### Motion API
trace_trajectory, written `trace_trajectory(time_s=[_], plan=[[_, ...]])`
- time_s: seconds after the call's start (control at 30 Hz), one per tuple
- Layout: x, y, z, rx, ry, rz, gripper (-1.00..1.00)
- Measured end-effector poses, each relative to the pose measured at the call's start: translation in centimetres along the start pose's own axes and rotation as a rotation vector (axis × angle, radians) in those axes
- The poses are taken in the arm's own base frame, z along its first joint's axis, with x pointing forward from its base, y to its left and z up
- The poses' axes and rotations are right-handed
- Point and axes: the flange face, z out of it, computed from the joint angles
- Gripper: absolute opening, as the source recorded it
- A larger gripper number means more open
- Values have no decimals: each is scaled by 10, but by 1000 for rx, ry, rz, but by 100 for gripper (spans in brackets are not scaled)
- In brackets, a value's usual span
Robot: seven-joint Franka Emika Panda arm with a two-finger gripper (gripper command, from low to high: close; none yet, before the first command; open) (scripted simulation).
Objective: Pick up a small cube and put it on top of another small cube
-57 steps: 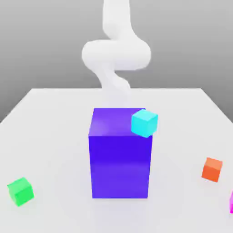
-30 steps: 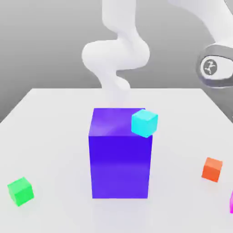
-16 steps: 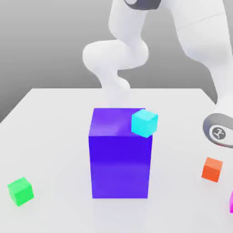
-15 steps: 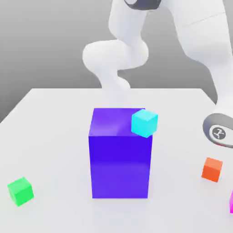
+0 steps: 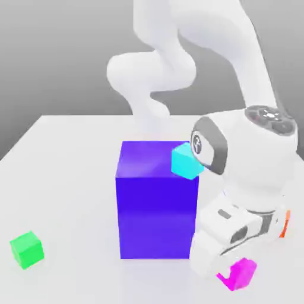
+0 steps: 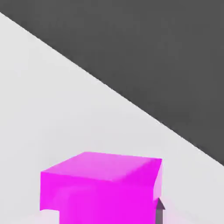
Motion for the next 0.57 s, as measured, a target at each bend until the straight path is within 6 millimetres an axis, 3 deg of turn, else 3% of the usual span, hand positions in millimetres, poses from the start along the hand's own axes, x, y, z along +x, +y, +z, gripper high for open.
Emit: trace_trajectory(time_s=[0.17, 0.3, 0.37, 0.43, 0.47, 0.57], plan=[[34, 123, -6, 2, -10, 394, -100], [38, 228, -9, 15, -21, 736, -100], [37, 280, -1, 24, -27, 909, -100], [35, 331, 22, 34, -33, 1082, -100], [33, 354, 37, 37, -36, 1159, 100], [33, 354, 37, 37, -36, 1159, 100]])
